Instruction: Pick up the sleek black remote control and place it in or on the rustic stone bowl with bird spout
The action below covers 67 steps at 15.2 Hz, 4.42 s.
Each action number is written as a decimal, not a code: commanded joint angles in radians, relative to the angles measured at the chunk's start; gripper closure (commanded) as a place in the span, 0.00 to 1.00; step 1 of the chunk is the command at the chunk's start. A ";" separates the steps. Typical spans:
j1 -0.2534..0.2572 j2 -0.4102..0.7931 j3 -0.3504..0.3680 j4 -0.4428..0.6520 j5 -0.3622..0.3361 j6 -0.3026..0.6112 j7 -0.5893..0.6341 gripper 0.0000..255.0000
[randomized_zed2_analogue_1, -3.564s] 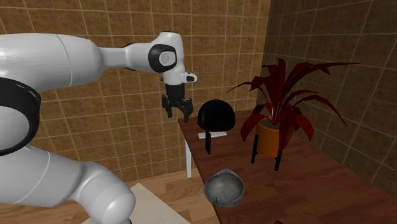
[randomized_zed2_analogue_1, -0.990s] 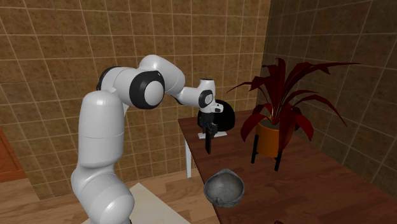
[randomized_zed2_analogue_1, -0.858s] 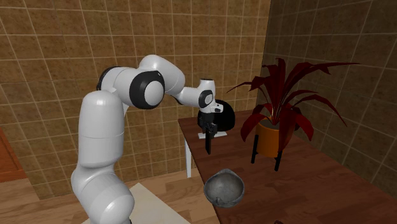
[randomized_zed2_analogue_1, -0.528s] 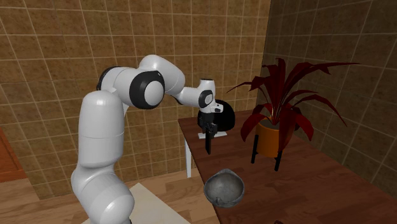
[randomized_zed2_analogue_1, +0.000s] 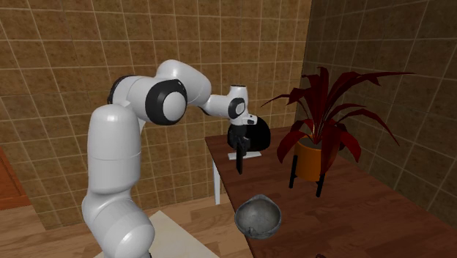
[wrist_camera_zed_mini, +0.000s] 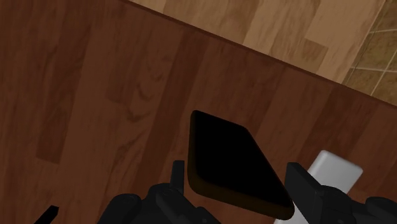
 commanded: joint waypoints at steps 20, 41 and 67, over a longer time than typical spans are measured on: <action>0.000 -0.058 0.003 0.210 0.011 -0.268 -0.013 1.00; -0.125 -0.435 -0.129 -0.080 0.029 -0.347 -0.275 1.00; -0.239 -0.651 -0.312 -0.386 -0.049 -0.245 -0.529 1.00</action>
